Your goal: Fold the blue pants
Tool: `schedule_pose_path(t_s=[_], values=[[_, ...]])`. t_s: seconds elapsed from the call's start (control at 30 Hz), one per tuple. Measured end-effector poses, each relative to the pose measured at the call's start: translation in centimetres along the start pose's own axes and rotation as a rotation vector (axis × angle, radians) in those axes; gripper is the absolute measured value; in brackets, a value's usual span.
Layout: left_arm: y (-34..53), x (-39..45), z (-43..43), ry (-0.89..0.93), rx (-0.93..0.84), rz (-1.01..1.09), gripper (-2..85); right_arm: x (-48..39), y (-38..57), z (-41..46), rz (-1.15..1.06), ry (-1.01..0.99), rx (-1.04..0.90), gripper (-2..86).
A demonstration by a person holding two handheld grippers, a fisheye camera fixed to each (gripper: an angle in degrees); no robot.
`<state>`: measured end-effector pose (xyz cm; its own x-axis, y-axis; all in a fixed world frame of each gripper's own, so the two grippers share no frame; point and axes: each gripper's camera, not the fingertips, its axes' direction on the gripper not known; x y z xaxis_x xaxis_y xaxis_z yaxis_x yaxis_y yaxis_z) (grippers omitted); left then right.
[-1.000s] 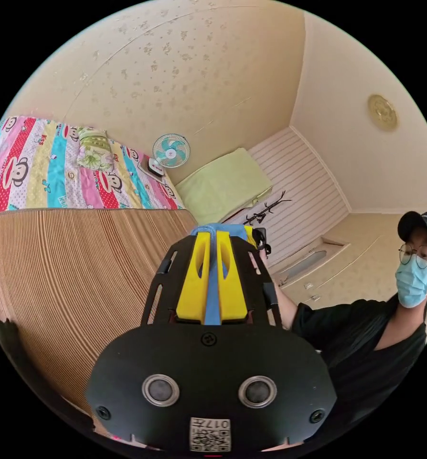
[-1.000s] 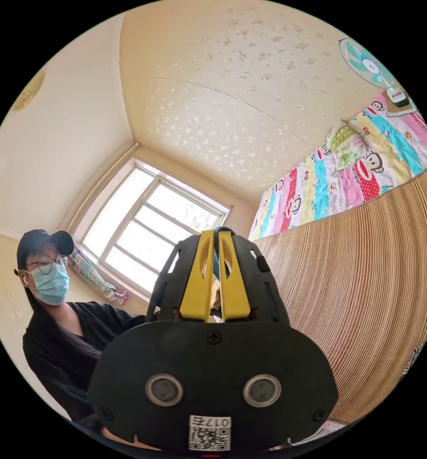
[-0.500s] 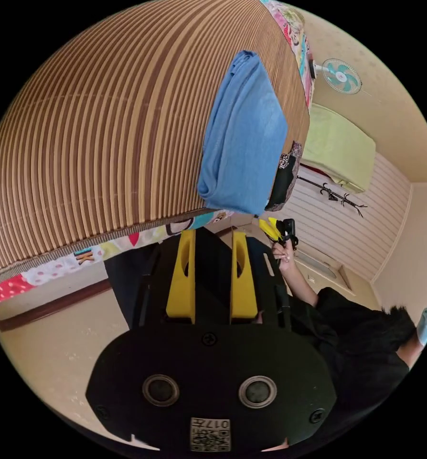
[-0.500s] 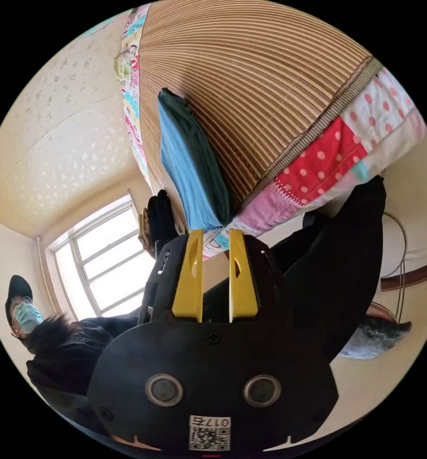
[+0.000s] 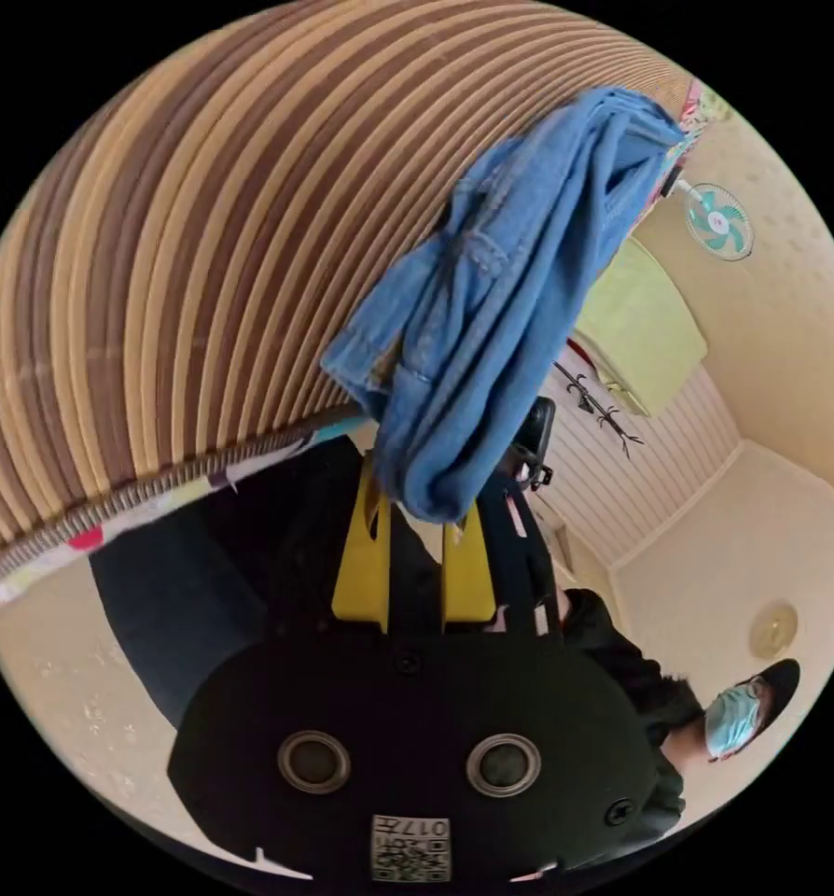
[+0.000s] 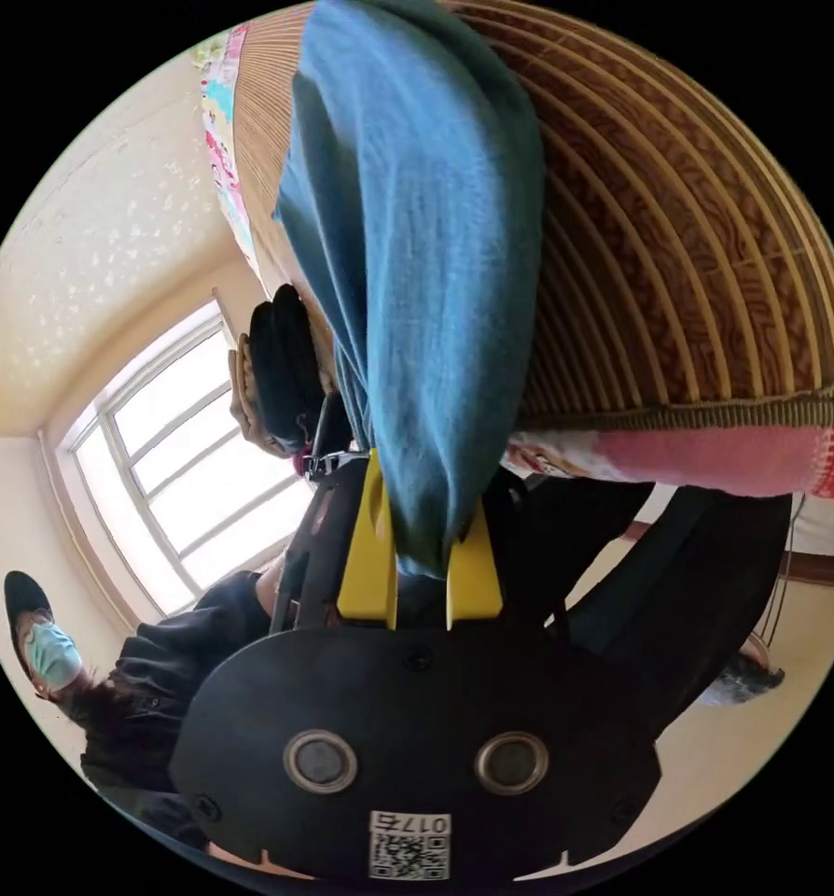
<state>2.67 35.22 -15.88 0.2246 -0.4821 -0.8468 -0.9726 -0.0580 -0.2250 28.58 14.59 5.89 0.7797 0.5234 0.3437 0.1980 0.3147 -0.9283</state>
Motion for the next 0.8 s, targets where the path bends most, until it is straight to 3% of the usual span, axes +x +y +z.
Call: schedule_pose_path(t_s=[0.17, 0.3, 0.47, 0.57, 0.7, 0.8], values=[[9.4, 3.9, -6.2, 0.378, 0.059, 0.354, 5.0, -13.9, 5.4, -1.8, -0.371, 0.021, -0.111, 3.4], [16.9, 10.4, -11.8, 0.245, 0.156, 0.601, 4.8, -25.2, 7.0, 0.8, -0.632, 0.123, -0.266, 2.5], [28.7, 14.8, -22.9, 0.269, 0.544, 0.861, 4.7, -40.7, 5.8, 8.8, -0.915, -0.065, -0.450, 2.7], [36.6, 16.7, -29.0, 0.195, 0.813, 0.965, 4.8, -50.9, 6.7, 15.4, -1.131, -0.065, -0.515, 2.8], [44.5, 17.5, -34.7, 0.012, 1.105, 0.968, 5.0, -58.4, 6.6, 23.5, -1.225, -0.091, -0.501, 3.6], [48.2, 14.1, -37.9, -0.019, 1.354, 0.826, 7.2, -59.8, 3.0, 30.8, -1.180, -0.073, -0.474, 4.8]])
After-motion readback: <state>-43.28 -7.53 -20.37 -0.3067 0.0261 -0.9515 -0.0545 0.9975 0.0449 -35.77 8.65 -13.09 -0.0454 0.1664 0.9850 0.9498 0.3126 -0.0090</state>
